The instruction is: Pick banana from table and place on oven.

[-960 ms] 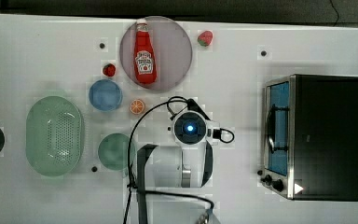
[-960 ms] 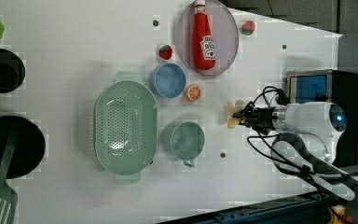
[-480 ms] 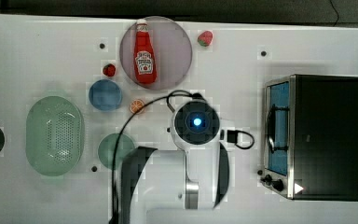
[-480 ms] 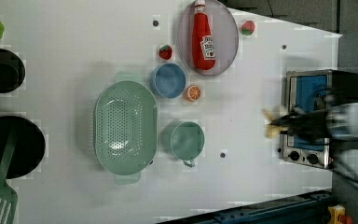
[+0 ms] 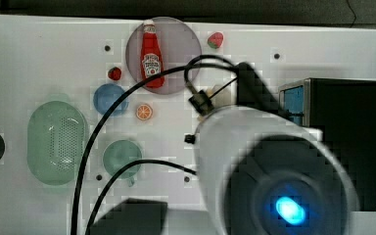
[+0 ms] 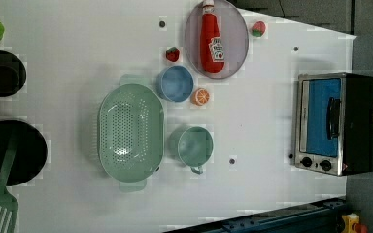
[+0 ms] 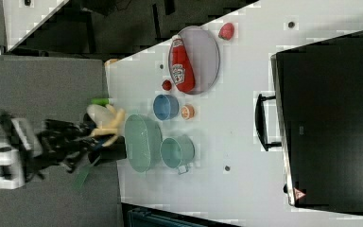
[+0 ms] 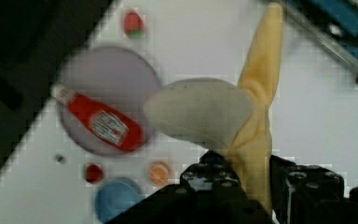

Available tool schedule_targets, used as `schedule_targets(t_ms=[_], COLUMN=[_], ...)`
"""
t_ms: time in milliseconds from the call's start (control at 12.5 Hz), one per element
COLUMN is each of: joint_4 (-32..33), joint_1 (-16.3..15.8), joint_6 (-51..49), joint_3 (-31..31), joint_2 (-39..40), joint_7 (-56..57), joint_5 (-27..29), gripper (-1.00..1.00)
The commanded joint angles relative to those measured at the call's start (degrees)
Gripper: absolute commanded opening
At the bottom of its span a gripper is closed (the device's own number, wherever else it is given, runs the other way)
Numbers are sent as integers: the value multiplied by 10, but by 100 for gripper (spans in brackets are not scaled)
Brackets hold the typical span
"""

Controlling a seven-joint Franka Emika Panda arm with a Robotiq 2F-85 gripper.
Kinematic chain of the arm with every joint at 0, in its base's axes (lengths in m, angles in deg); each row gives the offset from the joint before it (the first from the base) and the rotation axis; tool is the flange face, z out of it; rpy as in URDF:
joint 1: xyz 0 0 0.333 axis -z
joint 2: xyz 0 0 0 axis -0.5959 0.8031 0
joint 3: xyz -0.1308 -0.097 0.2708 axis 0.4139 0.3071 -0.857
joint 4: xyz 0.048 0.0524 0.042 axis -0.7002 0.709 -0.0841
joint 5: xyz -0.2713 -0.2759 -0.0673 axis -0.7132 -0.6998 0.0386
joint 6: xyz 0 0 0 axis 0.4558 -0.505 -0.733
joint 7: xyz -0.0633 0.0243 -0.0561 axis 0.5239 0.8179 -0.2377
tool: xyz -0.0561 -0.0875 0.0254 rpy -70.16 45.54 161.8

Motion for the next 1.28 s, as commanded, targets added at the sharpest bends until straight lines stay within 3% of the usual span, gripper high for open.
schedule_targets(t_ms=[80, 400, 720, 1040, 1120, 1280], joint_4=[17, 6, -10, -11, -11, -11], joint_1=[16, 23, 24, 24, 24, 24], joint_6=[-23, -14, 68, 142, 140, 146], joint_3=[49, 171, 290, 334, 333, 332], joint_2=[58, 106, 173, 228, 232, 237], joint_7=[13, 160, 377, 500, 501, 501], joint_5=[0, 0, 0, 2, 2, 3], gripper=[-62, -62, -62, -62, -55, -14])
